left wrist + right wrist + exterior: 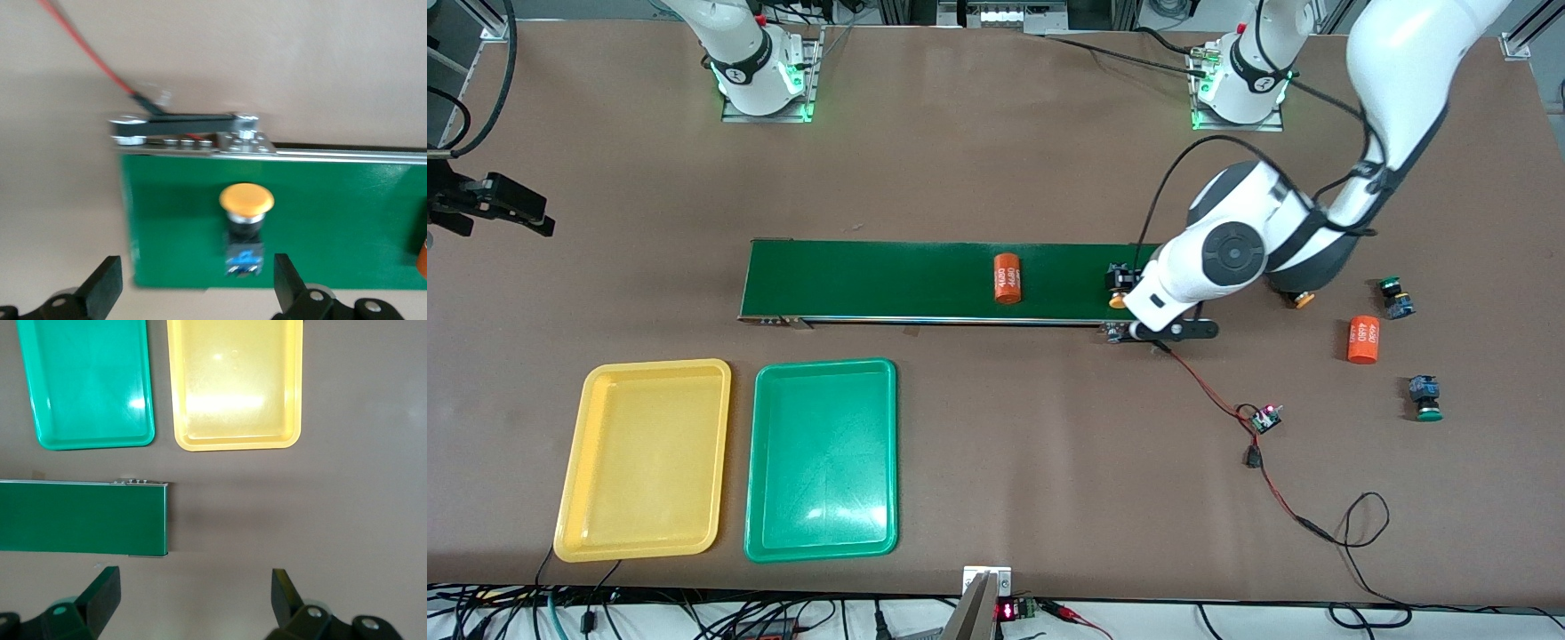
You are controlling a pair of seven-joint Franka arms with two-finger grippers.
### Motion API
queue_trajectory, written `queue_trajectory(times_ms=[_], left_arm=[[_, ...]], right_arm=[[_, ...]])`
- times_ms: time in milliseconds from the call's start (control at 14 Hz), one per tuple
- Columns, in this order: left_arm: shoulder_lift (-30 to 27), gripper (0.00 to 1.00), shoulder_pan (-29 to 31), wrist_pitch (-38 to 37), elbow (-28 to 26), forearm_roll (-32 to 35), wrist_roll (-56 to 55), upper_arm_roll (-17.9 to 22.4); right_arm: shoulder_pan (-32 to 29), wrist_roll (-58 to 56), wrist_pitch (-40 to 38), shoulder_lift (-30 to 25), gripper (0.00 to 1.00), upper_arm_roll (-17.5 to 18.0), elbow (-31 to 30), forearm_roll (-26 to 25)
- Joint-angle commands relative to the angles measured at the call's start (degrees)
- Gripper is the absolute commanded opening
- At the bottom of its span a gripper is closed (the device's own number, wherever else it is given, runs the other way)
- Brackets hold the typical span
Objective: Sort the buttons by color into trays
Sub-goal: 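Carry the yellow-cap button to the conveyor and release it, then reach the left gripper to the green-cap button and grasp it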
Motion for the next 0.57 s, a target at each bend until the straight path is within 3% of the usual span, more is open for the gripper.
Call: queue_trajectory(times_ms=[0, 358, 501], left_arm=[[-0.7, 1.0, 5.0, -7.2, 4.6, -0.3, 1.5, -1.0], [0.1, 1.0, 16.3, -7.8, 4.5, 1.0, 14.9, -0.1], [1.3, 1.0, 18.1, -7.2, 4.6, 8.3, 21.2, 2.7]], right_arm=[[0.4, -0.2, -2.1, -0.5, 1.0, 0.4, 0.4, 0.2], [1.4, 1.8, -2.6, -0.5, 1.0, 0.3, 0.4, 0.2], [1.4, 1.8, -2.1, -0.6, 1.0, 0.4, 0.4, 0.2]])
